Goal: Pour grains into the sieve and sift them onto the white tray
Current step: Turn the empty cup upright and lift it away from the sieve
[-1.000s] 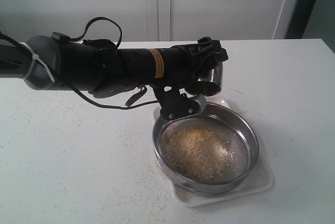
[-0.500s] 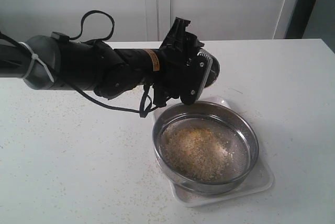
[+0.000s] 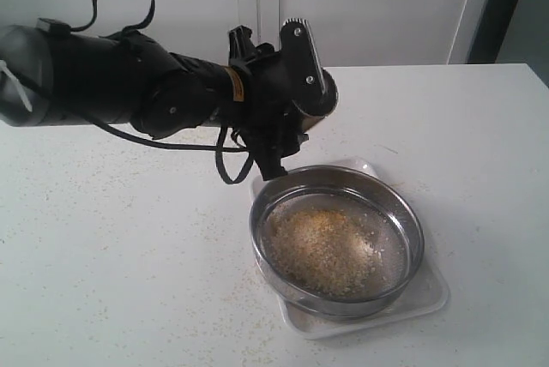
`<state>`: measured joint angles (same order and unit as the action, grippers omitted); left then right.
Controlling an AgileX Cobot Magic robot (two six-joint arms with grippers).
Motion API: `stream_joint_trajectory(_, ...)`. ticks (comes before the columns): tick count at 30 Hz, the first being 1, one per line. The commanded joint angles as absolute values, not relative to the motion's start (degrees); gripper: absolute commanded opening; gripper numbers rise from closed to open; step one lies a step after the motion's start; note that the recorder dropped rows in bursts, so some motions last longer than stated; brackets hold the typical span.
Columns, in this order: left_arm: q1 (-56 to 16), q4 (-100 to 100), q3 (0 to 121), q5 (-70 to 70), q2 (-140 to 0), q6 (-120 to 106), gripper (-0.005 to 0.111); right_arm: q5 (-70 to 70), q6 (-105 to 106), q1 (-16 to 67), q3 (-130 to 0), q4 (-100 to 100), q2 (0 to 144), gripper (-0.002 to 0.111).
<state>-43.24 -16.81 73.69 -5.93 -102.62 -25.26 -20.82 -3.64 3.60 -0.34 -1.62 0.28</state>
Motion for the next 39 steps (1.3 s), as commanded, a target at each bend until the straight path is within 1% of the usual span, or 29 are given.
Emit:
stream_joint_trajectory(1,-43.54,-16.23,73.77,-3.25,-101.02,-17.43,0.000,-20.03,-3.68,3.44,0.00,-1.71,0.00,0.000)
stream_joint_trajectory(8,-43.54,-16.23,73.77,0.57,-99.92,-8.00,0.000,-20.03,-3.68,3.44,0.00,-1.71,0.00,0.000)
stream_joint_trajectory(19,-42.92,-15.04,73.77,3.27,-96.37,-1.04,0.000,-20.03,-3.68,3.44,0.00,-1.71,0.00,0.000)
stream_joint_trajectory(25,-41.21,-12.06,73.68,4.78,-95.55,-1.04,0.000,-20.03,-3.68,3.44,0.00,-1.71,0.00,0.000)
stream_joint_trajectory(34,-41.10,-7.96,73.68,5.78,-95.31,-1.04,0.000,-20.03,-3.68,3.44,0.00,-1.71,0.00,0.000)
stream_joint_trajectory(39,-38.56,-2.87,73.68,6.37,-95.31,-1.04,0.000,-20.03,-3.68,3.44,0.00,-1.71,0.00,0.000)
